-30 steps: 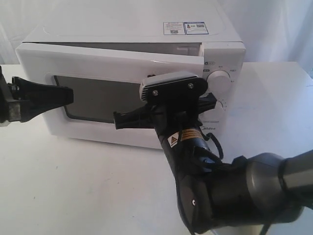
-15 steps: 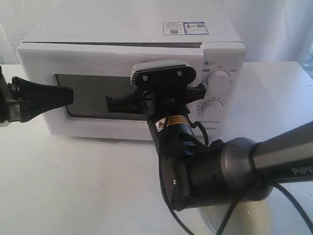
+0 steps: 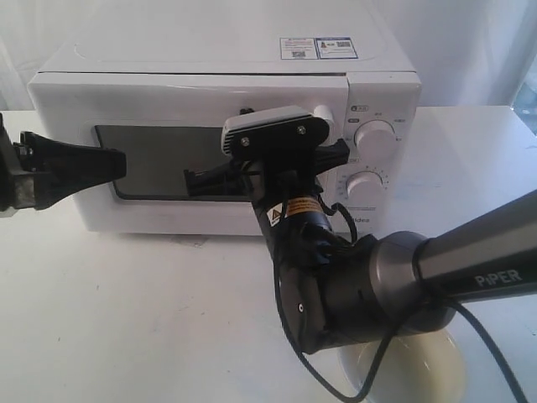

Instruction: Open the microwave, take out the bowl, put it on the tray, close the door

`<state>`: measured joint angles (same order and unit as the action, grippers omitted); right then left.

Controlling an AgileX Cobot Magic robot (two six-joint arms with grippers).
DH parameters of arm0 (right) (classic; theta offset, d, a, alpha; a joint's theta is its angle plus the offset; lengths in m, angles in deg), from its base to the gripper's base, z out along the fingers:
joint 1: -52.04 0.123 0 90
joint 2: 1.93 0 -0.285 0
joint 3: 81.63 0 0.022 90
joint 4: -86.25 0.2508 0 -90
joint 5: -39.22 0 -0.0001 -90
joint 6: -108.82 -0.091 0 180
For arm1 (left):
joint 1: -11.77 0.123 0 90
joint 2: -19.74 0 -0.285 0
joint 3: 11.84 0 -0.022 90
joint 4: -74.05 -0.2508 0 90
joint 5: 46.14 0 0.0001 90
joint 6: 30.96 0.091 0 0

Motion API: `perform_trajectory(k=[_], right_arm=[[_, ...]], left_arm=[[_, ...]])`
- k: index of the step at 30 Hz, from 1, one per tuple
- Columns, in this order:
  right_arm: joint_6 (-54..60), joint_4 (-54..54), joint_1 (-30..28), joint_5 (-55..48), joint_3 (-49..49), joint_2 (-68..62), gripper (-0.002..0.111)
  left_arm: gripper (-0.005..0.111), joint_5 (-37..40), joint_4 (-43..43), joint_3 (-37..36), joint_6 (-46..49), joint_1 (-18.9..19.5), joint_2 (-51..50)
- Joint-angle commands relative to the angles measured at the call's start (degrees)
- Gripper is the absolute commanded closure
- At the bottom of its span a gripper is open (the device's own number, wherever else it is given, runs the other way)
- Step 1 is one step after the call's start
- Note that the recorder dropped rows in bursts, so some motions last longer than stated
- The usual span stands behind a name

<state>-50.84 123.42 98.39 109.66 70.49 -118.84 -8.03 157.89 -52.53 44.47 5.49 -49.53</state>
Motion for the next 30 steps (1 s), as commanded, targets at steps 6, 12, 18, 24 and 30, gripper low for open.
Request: perform_trajectory(k=[6,12,18,24,30], right_arm=[[0.37,3.92,-2.39,-0.48,1.43,-0.43,0.108],[0.37,3.92,-2.39,-0.48,1.43,-0.43,0.108],[0.37,4.94,-1.32,-0.48,0.62,1.04,0.108],[0.37,4.81,1.92,-0.48,-2.54,5.05,0.108],[0.37,4.93,2.17,-0.48,-2.70,5.05,0.108]], left_arm=[[0.107,1.07,0.97,-0.49,-0.28,-0.16,0.06],[0.107,1.07,0.97,-0.49,-0.39,-0.16,0.06],[0.107,0.97,0.97,-0.49,-0.65,-0.16,0.06],[0.107,0.97,0.97,-0.49,-0.65,-0.16,0.06],[0.107,1.51,0.97,-0.49,-0.68,-0.16,0.06]])
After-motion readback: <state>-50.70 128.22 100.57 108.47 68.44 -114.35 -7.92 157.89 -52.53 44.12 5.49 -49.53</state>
